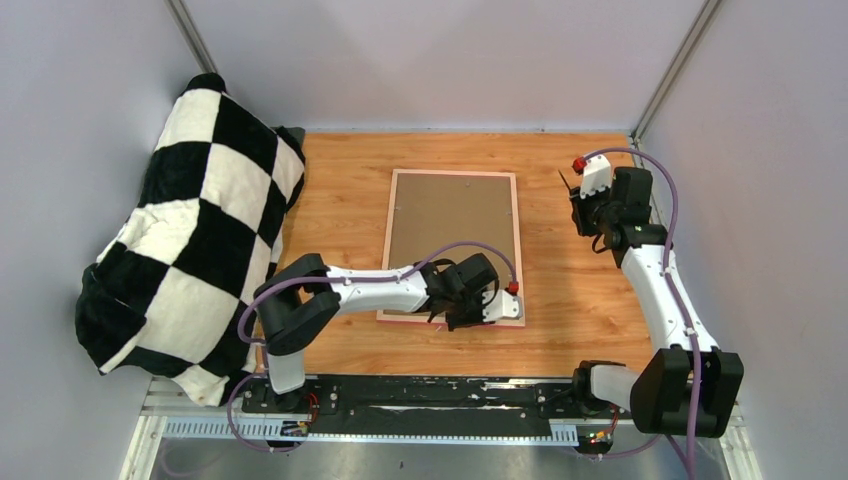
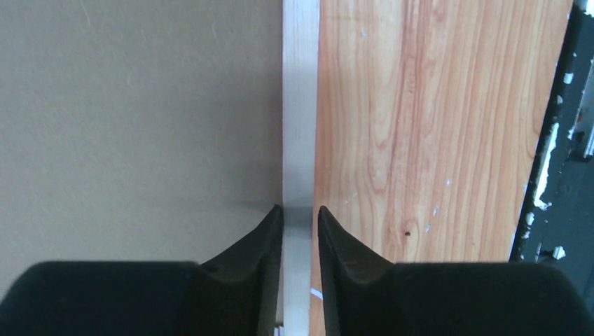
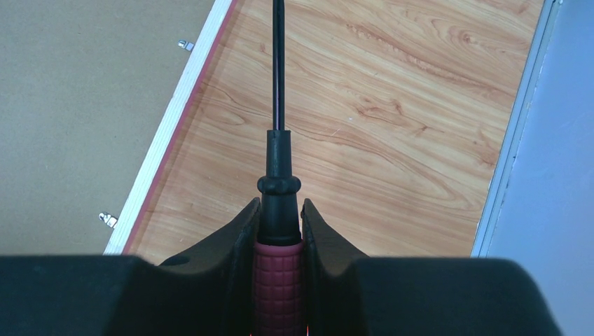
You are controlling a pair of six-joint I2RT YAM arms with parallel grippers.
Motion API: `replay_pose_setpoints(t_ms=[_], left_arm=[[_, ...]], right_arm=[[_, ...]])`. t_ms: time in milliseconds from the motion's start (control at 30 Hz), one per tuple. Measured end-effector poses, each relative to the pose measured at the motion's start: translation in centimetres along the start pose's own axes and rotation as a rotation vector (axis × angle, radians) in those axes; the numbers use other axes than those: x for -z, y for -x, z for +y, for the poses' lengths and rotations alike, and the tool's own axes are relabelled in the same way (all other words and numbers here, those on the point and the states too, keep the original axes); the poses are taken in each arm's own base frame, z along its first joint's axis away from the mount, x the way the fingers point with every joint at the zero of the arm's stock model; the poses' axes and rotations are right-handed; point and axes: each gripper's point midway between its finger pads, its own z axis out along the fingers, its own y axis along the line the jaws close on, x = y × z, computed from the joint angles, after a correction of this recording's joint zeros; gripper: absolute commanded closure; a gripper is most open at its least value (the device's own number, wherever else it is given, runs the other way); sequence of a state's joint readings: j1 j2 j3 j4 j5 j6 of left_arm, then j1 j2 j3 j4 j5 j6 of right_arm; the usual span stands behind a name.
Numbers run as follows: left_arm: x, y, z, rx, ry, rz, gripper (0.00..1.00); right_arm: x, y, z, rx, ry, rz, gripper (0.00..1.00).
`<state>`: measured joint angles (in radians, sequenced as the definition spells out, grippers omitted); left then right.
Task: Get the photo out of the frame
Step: Adjust the photo frame at the center of the board.
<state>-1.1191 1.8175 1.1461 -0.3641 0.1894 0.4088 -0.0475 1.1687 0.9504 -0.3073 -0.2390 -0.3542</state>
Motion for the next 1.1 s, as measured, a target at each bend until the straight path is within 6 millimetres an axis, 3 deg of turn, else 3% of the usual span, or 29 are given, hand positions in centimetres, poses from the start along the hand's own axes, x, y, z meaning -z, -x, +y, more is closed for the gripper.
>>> replay_pose_setpoints(t_ms=[267,500,633,733,767,900,1033,1100], left_arm=[[-1.7,2.7,0.8,0.067,-0.003,-0.010,0.90],[-4.5,7.7,2.7,0.195,-0.010,-0.057,0.95],[-5.8,10.0,3.6,0.253,-0.007,-0.080,0.79],[-6.0,11.1,4.3,0.279,0.001,-0.090,0.62],[-5.8,11.4,4.4,0.287,0.004,-0.093,0.51],[-3.3,12.9,5.7,0.328,0.015,-0.141,0.33],[2.8,14.3,9.4,0.395,0.069,-0.245,0.05],[6.9,14.9,12.0,0.426,0.123,-0.317,0.00]], right_arm=[[-0.1,-0.1,-0.2,-0.005,-0.004,0.004,1.00],[-0.3,-0.4,-0.2,-0.021,-0.007,0.016,1.00],[-0.2,-0.6,-0.6,-0.034,-0.019,0.019,1.00],[-0.1,-0.8,-1.1,-0.049,-0.032,0.022,1.00],[-0.1,-0.8,-1.2,-0.056,-0.036,0.023,1.00],[0.0,-0.9,-1.4,-0.080,-0.043,0.024,1.00],[-0.1,-0.8,-1.1,-0.102,-0.030,0.018,1.00],[-0.1,-0.8,-0.9,-0.112,-0.022,0.015,1.00]])
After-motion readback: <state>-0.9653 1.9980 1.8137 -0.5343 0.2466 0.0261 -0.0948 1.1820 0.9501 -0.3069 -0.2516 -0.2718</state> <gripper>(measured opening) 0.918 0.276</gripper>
